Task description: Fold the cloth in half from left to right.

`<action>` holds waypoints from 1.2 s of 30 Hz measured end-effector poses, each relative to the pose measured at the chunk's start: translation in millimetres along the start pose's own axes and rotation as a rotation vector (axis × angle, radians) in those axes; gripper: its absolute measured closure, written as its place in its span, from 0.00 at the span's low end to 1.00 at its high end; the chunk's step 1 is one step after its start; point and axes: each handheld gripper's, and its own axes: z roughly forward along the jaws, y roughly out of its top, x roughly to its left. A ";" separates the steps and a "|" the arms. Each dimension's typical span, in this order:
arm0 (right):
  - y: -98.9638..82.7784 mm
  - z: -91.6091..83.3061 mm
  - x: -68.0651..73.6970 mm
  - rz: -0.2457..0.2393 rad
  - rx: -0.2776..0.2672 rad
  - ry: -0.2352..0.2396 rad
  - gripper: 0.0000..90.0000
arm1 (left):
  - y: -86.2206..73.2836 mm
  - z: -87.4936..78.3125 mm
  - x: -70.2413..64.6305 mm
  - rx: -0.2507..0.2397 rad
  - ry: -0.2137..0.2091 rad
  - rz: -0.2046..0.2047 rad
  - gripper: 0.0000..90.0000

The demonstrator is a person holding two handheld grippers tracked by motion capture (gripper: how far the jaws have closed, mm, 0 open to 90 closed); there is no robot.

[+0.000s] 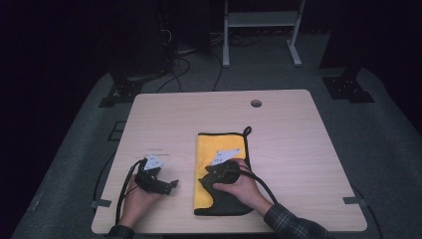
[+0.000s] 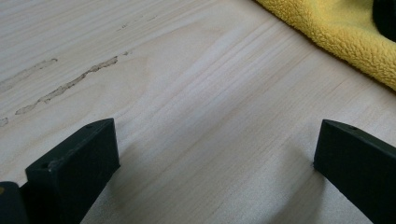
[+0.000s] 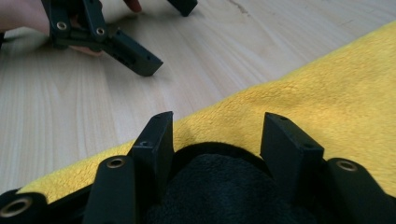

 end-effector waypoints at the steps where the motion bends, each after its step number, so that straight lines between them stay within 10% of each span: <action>1: -0.8 1.8 0.6 -0.002 0.006 0.004 0.47 | 0.0 0.0 0.0 0.000 0.000 0.000 0.00; 8: -4.6 9.4 7.4 -0.071 0.044 -0.040 0.49 | 0.1 0.1 0.2 0.000 0.000 0.003 0.00; 20: -6.2 1.8 1.5 -0.057 0.051 -0.054 0.88 | 0.1 0.1 0.2 0.000 0.000 0.002 0.00; 36: -13.2 -46.0 1.7 0.001 -0.015 0.002 0.89 | -0.1 -0.1 0.4 0.000 -0.002 0.005 0.00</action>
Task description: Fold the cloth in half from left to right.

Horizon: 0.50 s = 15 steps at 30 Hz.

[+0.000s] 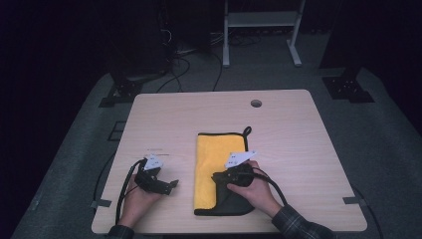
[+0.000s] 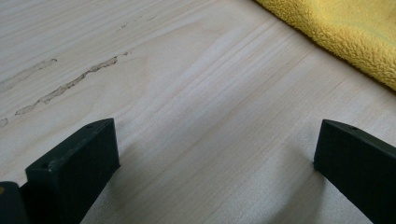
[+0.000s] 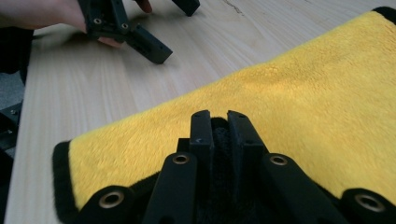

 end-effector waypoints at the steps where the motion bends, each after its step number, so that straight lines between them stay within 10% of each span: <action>1: -1.6 -4.0 -0.1 -0.001 -0.003 0.001 0.89 | 0.0 0.0 0.0 0.000 0.000 0.000 0.00; 15: -31.3 -49.6 9.0 0.007 0.016 -0.003 0.89 | -0.2 -0.1 -0.2 -0.002 -0.001 -0.003 0.00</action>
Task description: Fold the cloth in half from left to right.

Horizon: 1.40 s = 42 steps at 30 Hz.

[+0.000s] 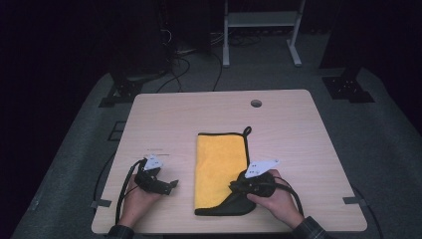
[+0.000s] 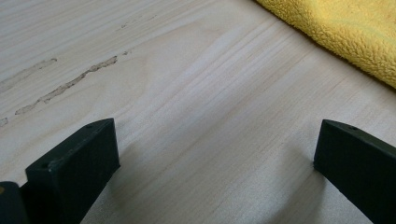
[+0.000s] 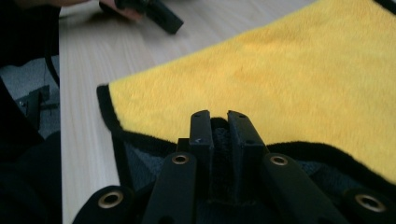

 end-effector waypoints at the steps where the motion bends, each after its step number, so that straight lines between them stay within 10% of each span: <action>1: -3.2 -1.3 1.0 -0.003 0.006 -0.001 0.88 | 0.0 0.0 0.0 0.000 0.000 0.000 0.00; 24: -52.9 -38.4 11.7 -0.005 0.140 -0.024 0.80 | -0.6 -0.8 -0.5 0.002 0.003 -0.005 0.00; 34: -58.7 -66.0 -0.3 0.067 0.041 -0.095 0.72 | -0.8 -0.8 -0.4 0.000 0.002 -0.005 0.00; 42: -54.9 -65.3 -40.5 0.119 -0.011 -0.223 0.52 | -0.8 -0.8 -0.8 -0.001 0.000 -0.003 0.00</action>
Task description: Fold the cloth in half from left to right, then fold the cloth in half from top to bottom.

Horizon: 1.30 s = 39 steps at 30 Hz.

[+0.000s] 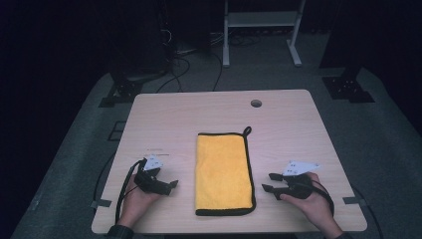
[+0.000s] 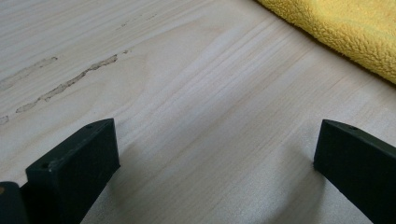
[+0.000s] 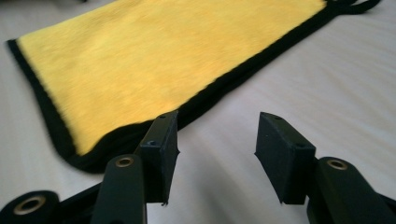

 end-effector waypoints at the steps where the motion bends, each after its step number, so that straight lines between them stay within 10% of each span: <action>1: 1.2 1.4 -4.0 0.001 0.001 -0.016 0.52 | 0.0 0.0 0.0 0.000 0.000 0.001 0.00; 19: 44.1 34.6 -56.8 0.048 -0.033 -0.067 0.52 | 44.5 9.0 3.6 -0.031 -0.060 0.019 0.03; 39: 96.5 95.4 -80.9 0.032 -0.046 -0.037 0.53 | 114.1 54.5 24.0 -0.070 -0.102 0.014 0.17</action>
